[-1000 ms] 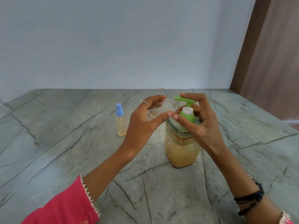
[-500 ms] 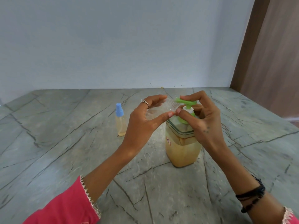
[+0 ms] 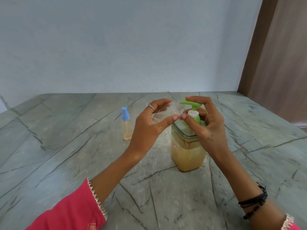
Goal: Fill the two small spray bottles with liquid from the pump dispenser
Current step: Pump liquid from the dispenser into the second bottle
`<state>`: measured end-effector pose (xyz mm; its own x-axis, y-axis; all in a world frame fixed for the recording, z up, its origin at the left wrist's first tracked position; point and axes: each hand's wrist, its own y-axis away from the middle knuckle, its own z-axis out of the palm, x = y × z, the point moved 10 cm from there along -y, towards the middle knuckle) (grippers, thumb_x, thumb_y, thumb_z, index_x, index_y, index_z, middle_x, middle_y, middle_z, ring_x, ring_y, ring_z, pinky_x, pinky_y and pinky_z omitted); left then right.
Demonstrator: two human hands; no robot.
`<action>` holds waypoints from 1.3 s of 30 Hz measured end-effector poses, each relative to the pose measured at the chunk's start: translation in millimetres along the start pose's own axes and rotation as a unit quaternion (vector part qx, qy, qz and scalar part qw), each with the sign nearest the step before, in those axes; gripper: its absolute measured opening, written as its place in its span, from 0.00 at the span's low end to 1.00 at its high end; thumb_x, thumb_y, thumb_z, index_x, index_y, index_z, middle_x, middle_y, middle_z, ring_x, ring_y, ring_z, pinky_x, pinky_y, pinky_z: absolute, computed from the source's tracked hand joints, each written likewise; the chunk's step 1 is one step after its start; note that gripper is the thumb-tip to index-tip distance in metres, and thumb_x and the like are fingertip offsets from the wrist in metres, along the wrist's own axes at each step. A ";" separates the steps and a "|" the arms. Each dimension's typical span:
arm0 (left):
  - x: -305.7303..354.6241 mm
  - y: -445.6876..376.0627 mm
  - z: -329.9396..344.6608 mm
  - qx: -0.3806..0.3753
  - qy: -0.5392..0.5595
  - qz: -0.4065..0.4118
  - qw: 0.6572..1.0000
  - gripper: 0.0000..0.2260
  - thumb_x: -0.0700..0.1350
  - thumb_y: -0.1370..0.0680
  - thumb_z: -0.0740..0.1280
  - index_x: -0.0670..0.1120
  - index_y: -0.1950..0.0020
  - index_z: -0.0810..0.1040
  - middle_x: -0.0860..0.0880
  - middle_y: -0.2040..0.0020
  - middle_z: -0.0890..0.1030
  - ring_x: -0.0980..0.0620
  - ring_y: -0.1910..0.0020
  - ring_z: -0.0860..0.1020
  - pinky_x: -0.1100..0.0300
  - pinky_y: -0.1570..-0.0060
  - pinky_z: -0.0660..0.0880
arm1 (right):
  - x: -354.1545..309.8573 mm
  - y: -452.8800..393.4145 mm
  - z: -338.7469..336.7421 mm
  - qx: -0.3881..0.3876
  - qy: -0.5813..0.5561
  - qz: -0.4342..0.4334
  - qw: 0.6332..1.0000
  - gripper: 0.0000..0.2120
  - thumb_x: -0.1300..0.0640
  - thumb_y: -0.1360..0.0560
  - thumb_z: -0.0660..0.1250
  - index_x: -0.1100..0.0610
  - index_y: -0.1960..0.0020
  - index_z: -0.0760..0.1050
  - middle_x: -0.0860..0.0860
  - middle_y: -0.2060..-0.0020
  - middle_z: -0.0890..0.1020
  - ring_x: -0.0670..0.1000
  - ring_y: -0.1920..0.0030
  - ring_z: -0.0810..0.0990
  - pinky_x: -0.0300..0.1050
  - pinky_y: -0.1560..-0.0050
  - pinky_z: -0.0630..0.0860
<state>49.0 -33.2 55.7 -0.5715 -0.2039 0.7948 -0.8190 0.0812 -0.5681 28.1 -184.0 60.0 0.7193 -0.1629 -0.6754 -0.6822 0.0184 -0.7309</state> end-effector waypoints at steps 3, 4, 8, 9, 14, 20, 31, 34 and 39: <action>0.8 -0.2 -0.1 0.002 -0.006 0.003 1.000 0.17 0.46 0.30 0.72 0.51 0.42 0.76 0.57 0.46 0.79 0.62 0.44 0.76 0.64 0.41 0.73 | 1.4 -0.4 0.2 0.000 0.003 0.004 1.000 0.16 0.61 0.26 0.70 0.45 0.44 0.72 0.49 0.56 0.85 0.54 0.55 0.84 0.57 0.52 0.80; 0.8 -0.3 -0.3 0.002 -0.007 0.003 1.000 0.17 0.46 0.30 0.72 0.51 0.42 0.75 0.57 0.47 0.79 0.62 0.44 0.76 0.64 0.41 0.73 | 1.5 -0.5 0.2 0.000 0.005 0.005 1.000 0.16 0.61 0.26 0.70 0.45 0.44 0.72 0.48 0.56 0.85 0.53 0.54 0.84 0.56 0.53 0.80; 1.2 -0.8 -0.4 0.000 -0.008 0.006 1.000 0.17 0.46 0.30 0.72 0.51 0.42 0.75 0.59 0.47 0.79 0.63 0.44 0.76 0.66 0.42 0.73 | -0.6 -0.2 0.0 0.000 0.014 -0.002 1.000 0.16 0.58 0.26 0.69 0.42 0.44 0.72 0.47 0.56 0.84 0.52 0.55 0.84 0.53 0.55 0.81; 1.4 -0.8 -0.6 0.001 -0.008 0.007 1.000 0.17 0.45 0.30 0.72 0.51 0.42 0.76 0.59 0.47 0.79 0.63 0.44 0.76 0.66 0.42 0.73 | -1.0 -0.1 -0.2 0.001 0.016 -0.004 1.000 0.16 0.57 0.26 0.69 0.41 0.44 0.72 0.47 0.56 0.84 0.53 0.55 0.84 0.54 0.55 0.81; 2.2 0.0 -0.1 -0.003 0.000 0.005 1.000 0.18 0.48 0.31 0.71 0.52 0.43 0.75 0.58 0.47 0.79 0.63 0.44 0.76 0.65 0.41 0.73 | -3.2 0.4 -0.1 0.002 0.024 -0.014 1.000 0.20 0.58 0.27 0.69 0.41 0.40 0.68 0.47 0.58 0.84 0.50 0.57 0.84 0.47 0.56 0.81; 1.7 -0.1 0.3 -0.005 0.002 0.000 1.000 0.18 0.48 0.31 0.71 0.52 0.43 0.75 0.58 0.47 0.79 0.64 0.44 0.75 0.65 0.41 0.73 | -2.9 -0.3 -0.6 0.002 0.006 -0.006 1.000 0.17 0.58 0.27 0.70 0.43 0.44 0.69 0.53 0.59 0.84 0.55 0.60 0.83 0.57 0.59 0.80; 2.0 -0.9 -1.3 -0.004 -0.003 0.003 1.000 0.17 0.46 0.31 0.72 0.51 0.43 0.76 0.57 0.46 0.79 0.63 0.44 0.76 0.63 0.41 0.73 | -0.5 -3.1 -2.7 0.013 -0.014 0.016 1.000 0.14 0.59 0.29 0.70 0.47 0.47 0.73 0.53 0.59 0.85 0.54 0.60 0.84 0.49 0.61 0.81; 2.0 -0.7 -1.5 -0.004 -0.003 0.002 1.000 0.17 0.46 0.31 0.72 0.50 0.42 0.76 0.57 0.46 0.79 0.63 0.44 0.76 0.63 0.41 0.73 | -1.2 -2.9 -3.0 0.017 -0.020 0.016 1.000 0.15 0.62 0.28 0.71 0.47 0.48 0.73 0.53 0.59 0.85 0.55 0.60 0.84 0.52 0.61 0.80; 4.1 -0.8 -1.1 -0.005 0.001 0.002 1.000 0.20 0.51 0.34 0.71 0.51 0.43 0.76 0.58 0.47 0.79 0.65 0.44 0.75 0.66 0.42 0.73 | -2.1 -2.6 -4.3 0.027 -0.032 0.031 0.999 0.14 0.66 0.27 0.71 0.49 0.51 0.73 0.50 0.59 0.85 0.53 0.61 0.85 0.47 0.63 0.81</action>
<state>47.2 -33.0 59.7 -0.5755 -0.2016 0.7925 -0.8167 0.0925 -0.5696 27.8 -187.9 63.8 0.6846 -0.0967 -0.7225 -0.7182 0.0794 -0.6912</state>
